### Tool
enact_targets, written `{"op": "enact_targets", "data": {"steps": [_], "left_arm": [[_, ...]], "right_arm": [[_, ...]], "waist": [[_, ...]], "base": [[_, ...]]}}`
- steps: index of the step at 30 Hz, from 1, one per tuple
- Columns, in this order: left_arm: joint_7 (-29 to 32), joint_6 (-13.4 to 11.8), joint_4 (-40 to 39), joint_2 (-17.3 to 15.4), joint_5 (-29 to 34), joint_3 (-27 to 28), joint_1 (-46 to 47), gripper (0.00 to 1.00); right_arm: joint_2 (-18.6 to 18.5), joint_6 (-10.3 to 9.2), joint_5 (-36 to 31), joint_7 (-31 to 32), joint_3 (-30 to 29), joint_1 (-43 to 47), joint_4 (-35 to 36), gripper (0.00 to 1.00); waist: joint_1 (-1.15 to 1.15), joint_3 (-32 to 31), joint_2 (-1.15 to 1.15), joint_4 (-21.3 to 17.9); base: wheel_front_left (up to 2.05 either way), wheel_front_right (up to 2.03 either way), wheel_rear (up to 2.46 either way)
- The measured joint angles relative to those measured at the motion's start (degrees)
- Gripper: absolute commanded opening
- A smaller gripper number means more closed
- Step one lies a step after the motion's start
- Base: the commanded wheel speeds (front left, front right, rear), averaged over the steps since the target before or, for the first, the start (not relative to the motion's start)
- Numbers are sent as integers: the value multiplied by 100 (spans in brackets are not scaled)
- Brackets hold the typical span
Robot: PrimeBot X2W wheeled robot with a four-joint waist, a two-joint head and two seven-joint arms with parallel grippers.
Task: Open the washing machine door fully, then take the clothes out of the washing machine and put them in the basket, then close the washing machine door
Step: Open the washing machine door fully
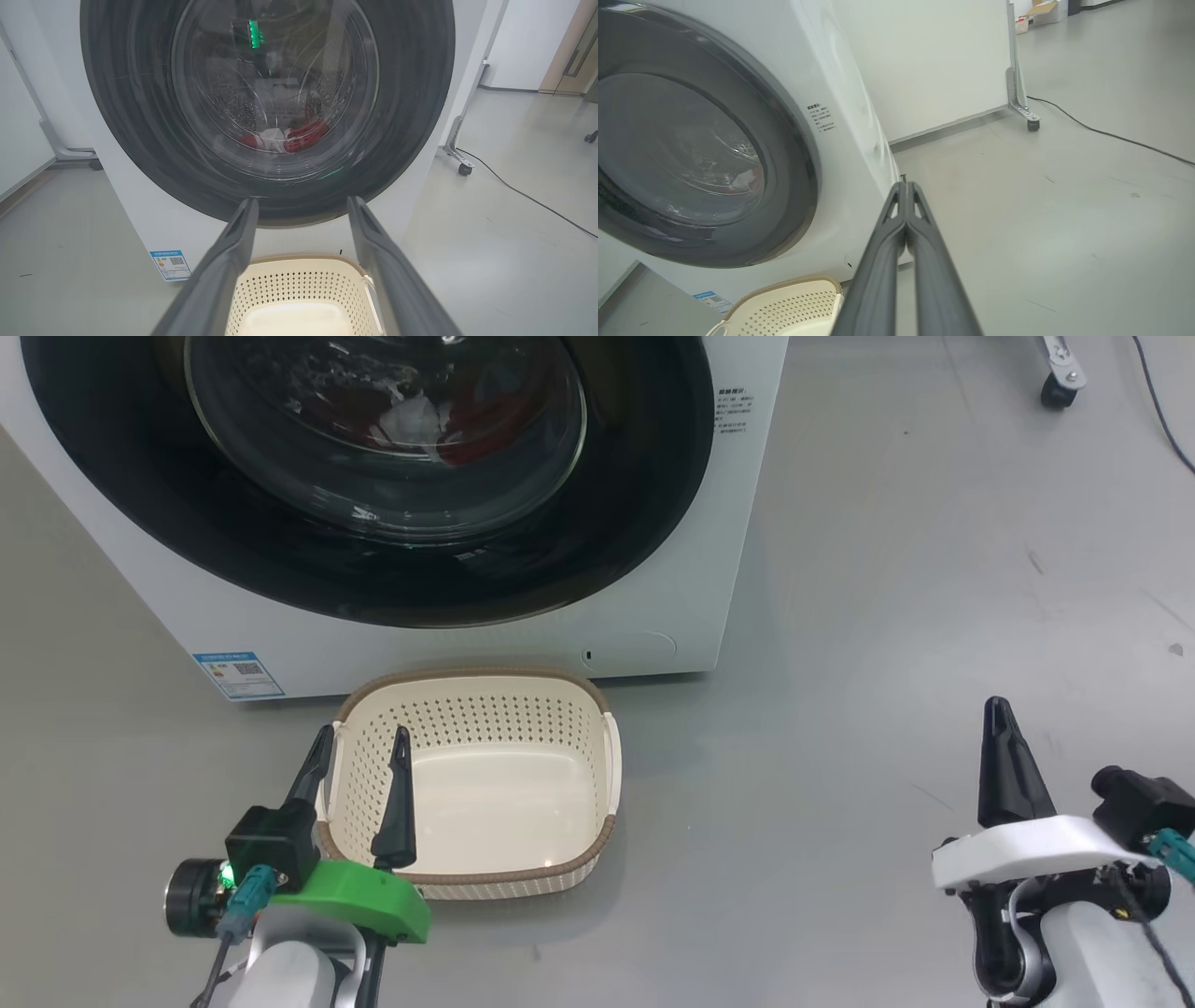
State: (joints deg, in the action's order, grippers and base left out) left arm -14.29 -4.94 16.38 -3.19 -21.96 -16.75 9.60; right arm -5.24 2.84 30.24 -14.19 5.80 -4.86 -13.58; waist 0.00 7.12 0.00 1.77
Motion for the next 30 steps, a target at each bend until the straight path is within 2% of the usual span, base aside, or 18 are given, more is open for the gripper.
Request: {"op": "enact_targets", "data": {"steps": [1, 2, 10, 22, 30], "left_arm": [[0, 0, -35, 9, 15, 0, 55, 100], [0, 0, -52, 12, 31, 0, 80, 100], [-11, 3, -211, 35, 38, -10, 323, 100], [-15, 70, -396, 65, 99, -141, 726, 100], [-15, 123, -516, 86, 158, -226, 982, 100]], "right_arm": [[79, 133, 337, 0, -114, -85, -3, 0], [112, 178, 536, 0, -168, -144, -8, 0], [129, 360, 1849, 285, -603, -862, -36, 0], [149, 366, 4065, 1451, -1137, -2218, -234, 0], [94, 366, 4958, 2325, -1310, -3160, -441, 0]], "waist": [[0, 94, 0, 14], [0, 141, 0, 21], [0, 548, 0, 91], [0, 1168, 0, 264], [0, 1565, 0, 439]], "base": [[0, 0, 0], [0, 0, 0], [0, 0, 0], [0, 0, 0], [0, 0, 0]]}}
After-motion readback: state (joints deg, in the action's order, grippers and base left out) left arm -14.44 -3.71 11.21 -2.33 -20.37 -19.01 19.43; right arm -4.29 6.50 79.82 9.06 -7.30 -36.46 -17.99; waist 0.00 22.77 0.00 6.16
